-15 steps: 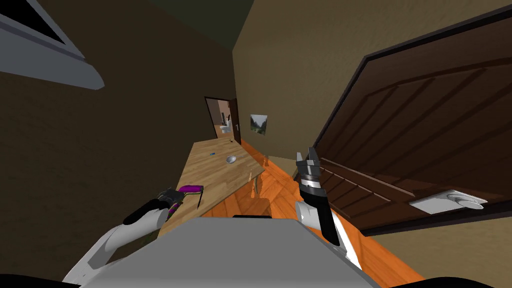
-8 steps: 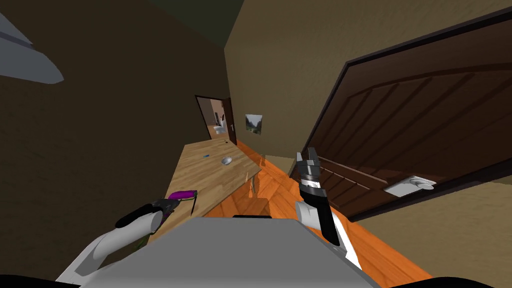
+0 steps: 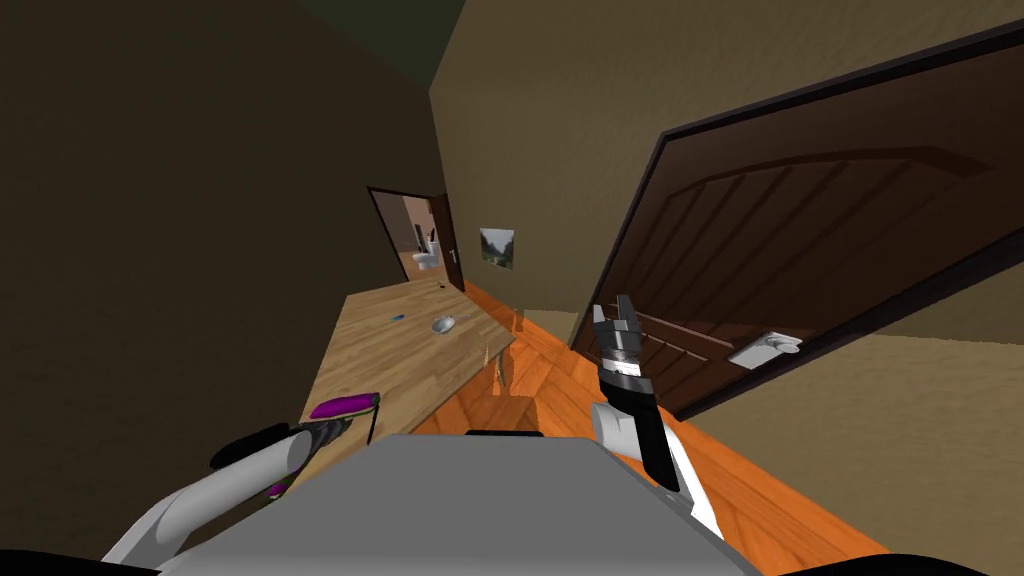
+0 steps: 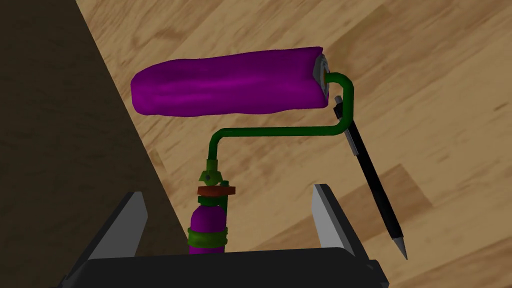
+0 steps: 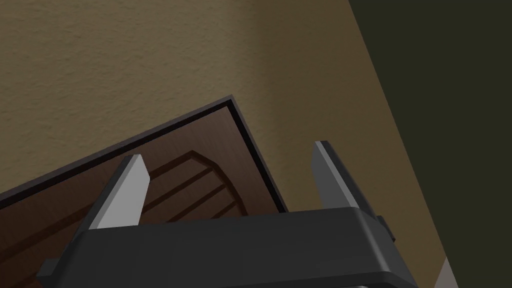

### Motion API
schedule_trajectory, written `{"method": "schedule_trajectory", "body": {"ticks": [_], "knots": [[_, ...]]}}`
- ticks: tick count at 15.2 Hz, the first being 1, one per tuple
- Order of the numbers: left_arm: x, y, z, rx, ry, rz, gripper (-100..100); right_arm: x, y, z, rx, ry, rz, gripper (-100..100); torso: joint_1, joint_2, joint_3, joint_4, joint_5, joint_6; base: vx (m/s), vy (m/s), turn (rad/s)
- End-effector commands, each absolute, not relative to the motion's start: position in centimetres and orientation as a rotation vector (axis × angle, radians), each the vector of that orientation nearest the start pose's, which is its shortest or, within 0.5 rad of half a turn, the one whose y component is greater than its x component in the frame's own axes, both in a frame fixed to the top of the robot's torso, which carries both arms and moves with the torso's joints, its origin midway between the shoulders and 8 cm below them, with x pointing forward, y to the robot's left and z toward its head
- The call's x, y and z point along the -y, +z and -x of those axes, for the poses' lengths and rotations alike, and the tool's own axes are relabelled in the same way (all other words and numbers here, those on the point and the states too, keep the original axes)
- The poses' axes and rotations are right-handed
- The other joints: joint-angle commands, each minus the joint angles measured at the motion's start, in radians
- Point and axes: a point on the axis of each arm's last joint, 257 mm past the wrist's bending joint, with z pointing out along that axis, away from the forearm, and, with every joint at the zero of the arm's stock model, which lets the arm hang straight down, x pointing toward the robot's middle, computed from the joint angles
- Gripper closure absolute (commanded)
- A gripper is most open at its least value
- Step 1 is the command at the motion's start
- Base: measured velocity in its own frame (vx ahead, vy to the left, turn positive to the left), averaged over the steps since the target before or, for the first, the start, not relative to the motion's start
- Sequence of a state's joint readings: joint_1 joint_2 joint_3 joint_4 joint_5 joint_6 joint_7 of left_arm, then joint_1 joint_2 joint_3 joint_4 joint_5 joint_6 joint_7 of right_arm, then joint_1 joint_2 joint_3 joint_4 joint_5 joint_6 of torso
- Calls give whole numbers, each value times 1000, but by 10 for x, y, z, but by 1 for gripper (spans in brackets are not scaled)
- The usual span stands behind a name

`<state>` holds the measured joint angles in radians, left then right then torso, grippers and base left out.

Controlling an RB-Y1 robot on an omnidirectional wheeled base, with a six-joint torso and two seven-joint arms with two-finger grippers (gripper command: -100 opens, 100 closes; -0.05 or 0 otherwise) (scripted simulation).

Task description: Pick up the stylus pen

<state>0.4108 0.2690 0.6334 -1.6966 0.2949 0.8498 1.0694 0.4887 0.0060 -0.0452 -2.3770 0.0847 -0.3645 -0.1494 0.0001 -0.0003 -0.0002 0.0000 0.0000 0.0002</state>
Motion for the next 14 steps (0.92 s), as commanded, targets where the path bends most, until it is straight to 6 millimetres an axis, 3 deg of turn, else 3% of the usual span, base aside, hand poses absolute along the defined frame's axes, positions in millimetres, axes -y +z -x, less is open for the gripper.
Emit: {"method": "schedule_trajectory", "body": {"ticks": [1, 2, 3, 5, 6, 8, 9, 14], "knots": [[-610, -411, -188, 260, -594, 2587, -100, 286, 45, -346, -628, 1331, -691, 0, 0, 0, 0, 0, 0, 0, 6, 3, -199], [-609, -413, -186, 262, -580, 2597, -100, 286, 45, -346, -628, 1331, -691, 0, 0, 0, 0, 0, 0, 0, 4, 5, -80], [-610, -422, -170, 369, -551, 2622, -100, 286, 45, -346, -628, 1331, -691, 0, 0, 0, 0, 0, 0, -1, 5, 0, -225], [-606, -425, -165, 375, -521, 2642, -100, 286, 45, -346, -628, 1331, -691, 0, 0, 0, 0, 0, 0, 0, 5, 5, -126], [-605, -434, -150, 480, -490, 2663, -100, 286, 45, -346, -628, 1331, -691, 0, 0, 0, 0, 0, 0, -1, 6, 1, -183], [-602, -437, -146, 485, -463, 2681, -100, 286, 45, -346, -628, 1331, -691, 0, 0, 0, 0, 0, 0, 0, 6, 5, -127], [-600, -444, -132, 587, -433, 2696, -100, 286, 45, -346, -628, 1331, -691, 0, 0, 0, 0, 0, 0, -1, 7, 3, -145], [-589, -456, -111, 697, -349, 2739, -100, 286, 45, -346, -628, 1331, -691, 0, 0, 0, 0, 0, 0, 0, 6, 6, -133]]}}
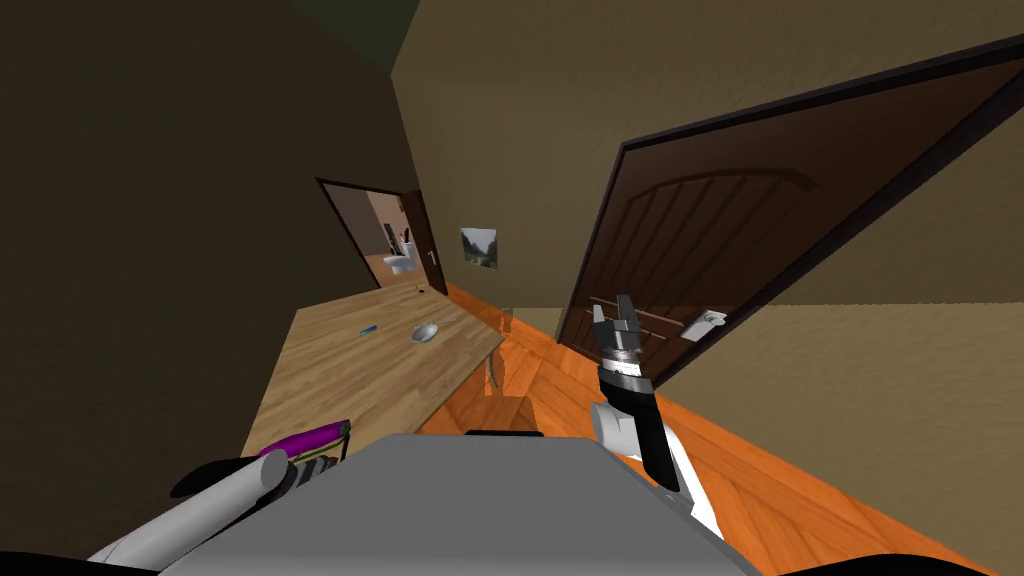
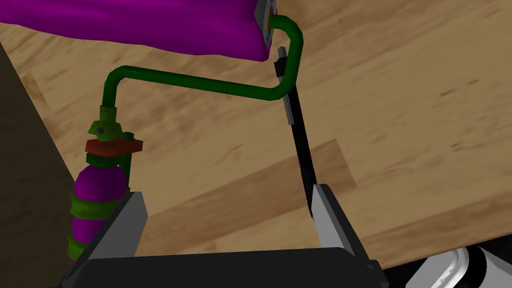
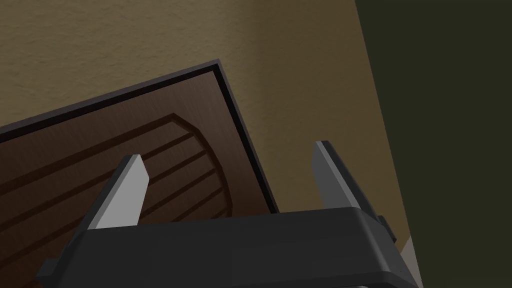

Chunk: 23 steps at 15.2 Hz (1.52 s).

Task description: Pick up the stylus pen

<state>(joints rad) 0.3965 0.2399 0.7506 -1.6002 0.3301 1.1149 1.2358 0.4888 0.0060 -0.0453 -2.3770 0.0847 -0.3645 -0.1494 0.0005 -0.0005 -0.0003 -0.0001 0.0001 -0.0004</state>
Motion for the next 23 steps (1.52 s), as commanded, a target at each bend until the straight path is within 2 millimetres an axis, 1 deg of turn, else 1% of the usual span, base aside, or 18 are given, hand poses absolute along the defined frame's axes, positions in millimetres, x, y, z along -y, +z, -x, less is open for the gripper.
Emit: {"method": "schedule_trajectory", "body": {"ticks": [1, 2, 3, 5, 6, 7, 8, 9, 10, 11, 13, 14, 16, 17, 18, 23], "knots": [[-584, -462, -98, 792, -312, 2750, -100, 286, 45, -346, -628, 1331, -691, 0, 0, 0, 0, 0, 0, 0, 8, 5, -155], [-581, -463, -96, 796, -295, 2759, -100, 286, 45, -346, -628, 1331, -691, 0, 0, 0, 0, 0, 0, 1, 8, 7, -161], [-576, -469, -85, 883, -266, 2763, -100, 286, 45, -346, -628, 1331, -691, 0, 0, 0, 0, 0, 0, 0, 8, 8, -194], [-573, -470, -82, 888, -243, 2775, -100, 286, 45, -346, -628, 1331, -691, 0, 0, 0, 0, 0, 0, 0, 7, 11, -102], [-565, -475, -70, 972, -198, 2784, -100, 286, 45, -346, -628, 1331, -691, 0, 0, 0, 0, 0, 0, 0, 6, 6, -95], [-564, -475, -70, 973, -194, 2786, -100, 286, 45, -346, -628, 1331, -691, 0, 0, 0, 0, 0, 0, 0, 6, 7, -130], [-556, -480, -59, 1049, -150, 2793, -100, 286, 45, -346, -628, 1331, -691, 0, 0, 0, 0, 0, 0, 0, 7, 8, -171], [-556, -480, -59, 1050, -149, 2794, -100, 286, 45, -346, -628, 1331, -691, 0, 0, 0, 0, 0, 0, 1, 7, 10, -135], [-549, -483, -50, 1117, -109, 2798, -100, 286, 45, -346, -628, 1331, -691, 0, 0, 0, 0, 0, 0, 0, 8, 8, -154], [-549, -483, -50, 1117, -109, 2798, -100, 286, 45, -346, -628, 1331, -691, 0, 0, 0, 0, 0, 0, 0, 8, 10, -120], [-536, -488, -37, 1222, -45, 2802, -100, 286, 45, -346, -628, 1331, -691, 0, 0, 0, 0, 0, 0, 0, 9, 11, -132], [-536, -488, -37, 1222, -45, 2802, -100, 286, 45, -346, -628, 1331, -691, 0, 0, 0, 0, 0, 0, 0, 9, 13, -100], [-528, -491, -29, 1281, -8, 2803, -100, 286, 45, -346, -628, 1331, -691, 0, 0, 0, 0, 0, 0, 0, 8, 12, -76], [-534, -490, -34, 1248, -30, 2803, -100, 286, 45, -346, -628, 1331, -691, 0, 0, 0, 0, 0, 0, 0, 4, 7, -28], [-532, -496, -30, 1234, -26, 2813, -100, 286, 45, -346, -628, 1331, -691, 0, 0, 0, 0, 0, 0, 0, 28, 16, 90], [-527, -508, -22, 1175, -29, 2838, -100, 286, 45, -346, -628, 1331, -691, 0, 1, -7, -4, -1, 0, -1, 94, 17, 145]]}}
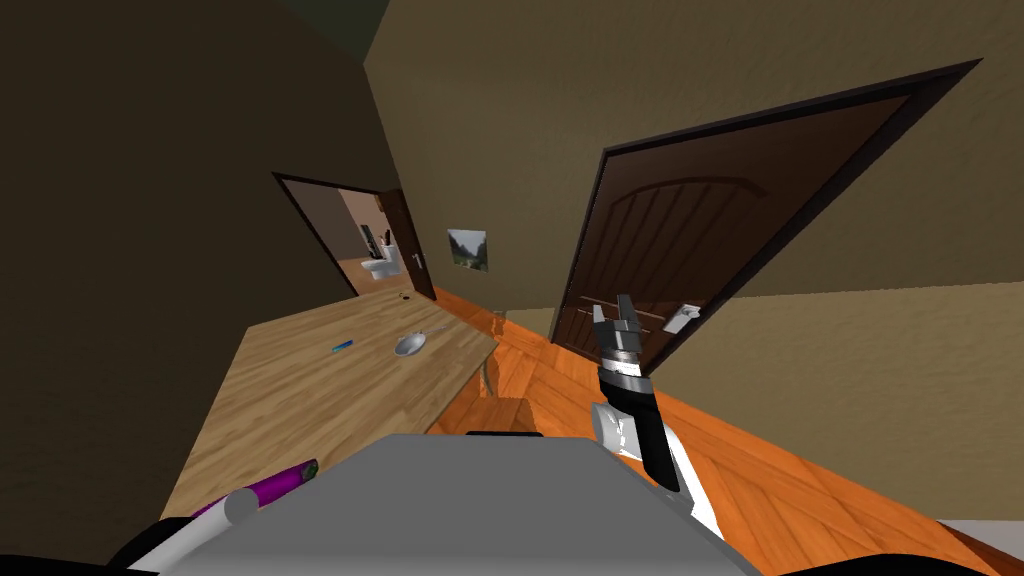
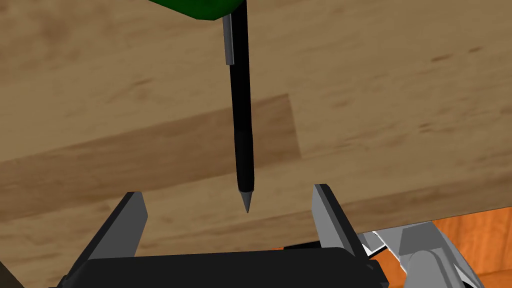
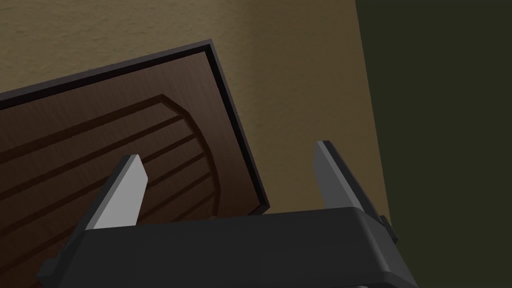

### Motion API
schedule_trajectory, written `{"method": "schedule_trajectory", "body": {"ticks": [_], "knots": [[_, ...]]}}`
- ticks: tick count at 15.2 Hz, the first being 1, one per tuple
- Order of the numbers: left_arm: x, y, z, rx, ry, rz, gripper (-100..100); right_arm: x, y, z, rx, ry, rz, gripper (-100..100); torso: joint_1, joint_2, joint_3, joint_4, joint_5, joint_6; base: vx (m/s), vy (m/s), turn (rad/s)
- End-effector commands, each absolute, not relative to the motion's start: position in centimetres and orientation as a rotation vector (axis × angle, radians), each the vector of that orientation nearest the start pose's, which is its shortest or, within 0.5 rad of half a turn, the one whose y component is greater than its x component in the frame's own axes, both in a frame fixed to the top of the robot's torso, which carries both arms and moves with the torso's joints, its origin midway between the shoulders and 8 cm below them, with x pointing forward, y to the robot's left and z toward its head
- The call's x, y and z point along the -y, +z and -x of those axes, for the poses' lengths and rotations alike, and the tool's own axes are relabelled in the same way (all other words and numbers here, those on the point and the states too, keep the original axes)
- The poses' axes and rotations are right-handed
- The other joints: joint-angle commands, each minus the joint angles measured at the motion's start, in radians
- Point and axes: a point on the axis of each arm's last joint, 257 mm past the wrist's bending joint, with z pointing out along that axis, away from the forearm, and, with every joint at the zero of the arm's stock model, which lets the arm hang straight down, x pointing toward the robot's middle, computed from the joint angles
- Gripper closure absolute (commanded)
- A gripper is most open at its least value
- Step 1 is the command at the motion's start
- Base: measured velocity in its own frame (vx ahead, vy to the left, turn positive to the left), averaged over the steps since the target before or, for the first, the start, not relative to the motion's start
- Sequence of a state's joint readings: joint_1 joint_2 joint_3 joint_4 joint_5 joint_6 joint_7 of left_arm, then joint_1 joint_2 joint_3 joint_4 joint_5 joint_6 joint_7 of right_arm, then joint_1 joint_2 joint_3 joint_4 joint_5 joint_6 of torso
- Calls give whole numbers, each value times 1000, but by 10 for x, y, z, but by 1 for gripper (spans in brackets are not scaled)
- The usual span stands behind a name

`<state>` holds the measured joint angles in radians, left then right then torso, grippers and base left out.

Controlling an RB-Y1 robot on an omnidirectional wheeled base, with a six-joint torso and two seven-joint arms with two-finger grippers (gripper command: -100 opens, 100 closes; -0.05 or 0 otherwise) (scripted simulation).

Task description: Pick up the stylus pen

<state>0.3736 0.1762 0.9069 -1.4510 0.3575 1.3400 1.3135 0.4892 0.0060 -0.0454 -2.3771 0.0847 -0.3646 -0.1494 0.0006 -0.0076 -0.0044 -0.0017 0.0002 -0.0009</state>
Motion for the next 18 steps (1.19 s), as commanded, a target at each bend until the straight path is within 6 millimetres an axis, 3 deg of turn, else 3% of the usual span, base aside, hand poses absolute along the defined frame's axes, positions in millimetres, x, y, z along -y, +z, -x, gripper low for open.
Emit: {"method": "schedule_trajectory", "body": {"ticks": [1, 4, 5, 10, 18], "knots": [[-526, -511, -21, 1163, -30, 2843, -100, 286, 45, -346, -628, 1331, -691, 0, 0, 0, 0, 0, 0, 0, 100, 1, 115], [-525, -512, -19, 1158, -29, 2847, -100, 286, 45, -346, -628, 1331, -691, 0, 0, 0, 0, 0, 0, 0, 81, 6, 104], [-525, -512, -19, 1151, -30, 2848, 100, 286, 45, -346, -628, 1331, -691, 0, 0, 2, 1, 0, 0, 0, 21, 0, 1], [-527, -508, -22, 1175, -29, 2838, 100, 286, 45, -346, -628, 1331, -691, 0, 0, 7, 4, 1, 0, 0, -7, -3, -30], [-532, -494, -32, 1239, -27, 2810, 100, 286, 45, -346, -628, 1331, -691, 0, -3, 15, 8, 3, -3, 1, -100, -10, -135]]}}
